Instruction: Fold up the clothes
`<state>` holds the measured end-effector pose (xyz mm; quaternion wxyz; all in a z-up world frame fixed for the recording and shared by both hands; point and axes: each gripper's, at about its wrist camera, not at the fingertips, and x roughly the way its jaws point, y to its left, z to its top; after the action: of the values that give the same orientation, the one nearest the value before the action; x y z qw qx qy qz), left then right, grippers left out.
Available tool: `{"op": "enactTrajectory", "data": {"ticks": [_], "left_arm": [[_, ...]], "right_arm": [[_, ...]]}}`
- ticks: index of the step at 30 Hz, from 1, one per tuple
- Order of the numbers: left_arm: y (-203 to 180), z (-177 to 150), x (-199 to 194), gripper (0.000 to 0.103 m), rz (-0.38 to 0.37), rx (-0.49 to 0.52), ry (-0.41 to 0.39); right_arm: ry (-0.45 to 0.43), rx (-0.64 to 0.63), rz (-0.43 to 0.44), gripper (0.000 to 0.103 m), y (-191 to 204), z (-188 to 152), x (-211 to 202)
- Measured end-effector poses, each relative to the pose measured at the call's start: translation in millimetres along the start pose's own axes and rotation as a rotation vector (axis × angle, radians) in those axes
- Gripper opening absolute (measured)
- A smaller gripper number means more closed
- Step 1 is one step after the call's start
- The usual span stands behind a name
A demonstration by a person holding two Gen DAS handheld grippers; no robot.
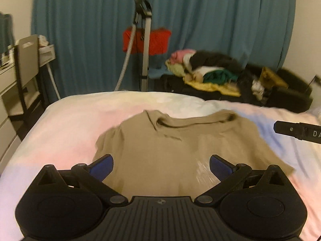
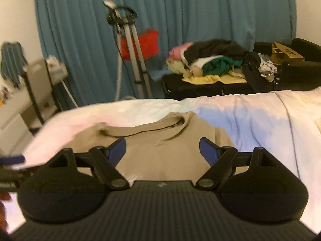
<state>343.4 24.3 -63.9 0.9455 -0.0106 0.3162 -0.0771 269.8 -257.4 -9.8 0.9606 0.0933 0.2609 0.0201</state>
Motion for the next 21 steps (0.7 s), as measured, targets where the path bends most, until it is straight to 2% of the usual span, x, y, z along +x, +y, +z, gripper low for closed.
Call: {"op": "enactTrajectory", "data": {"ticks": [3,6,9,11,16,21], "left_arm": [[-1,-41,-80,0.103,-0.014,-0.020,-0.055],[4,-76,-134,0.103,-0.043,-0.062,-0.074],[18,-97,-156,0.102,-0.069,-0.140,-0.046],[28,-104,-165,0.101,-0.079,-0.204,-0.014],[64,-98,-140,0.096,-0.042,-0.336,0.028],[100,-86,-74,0.093,0.027,-0.443,0.049]], "right_arm": [[-0.052,0.013,0.014,0.081,6,-26,-63],[-0.091,0.022,0.034,0.081,7,-55,-117],[-0.096,0.059,0.051,0.082,4,-83,-153],[-0.082,0.085,0.066,0.082,4,-98,-163],[-0.046,0.111,0.082,0.082,2,-119,-157],[-0.043,0.121,0.065,0.082,-6,-139,-130]]}}
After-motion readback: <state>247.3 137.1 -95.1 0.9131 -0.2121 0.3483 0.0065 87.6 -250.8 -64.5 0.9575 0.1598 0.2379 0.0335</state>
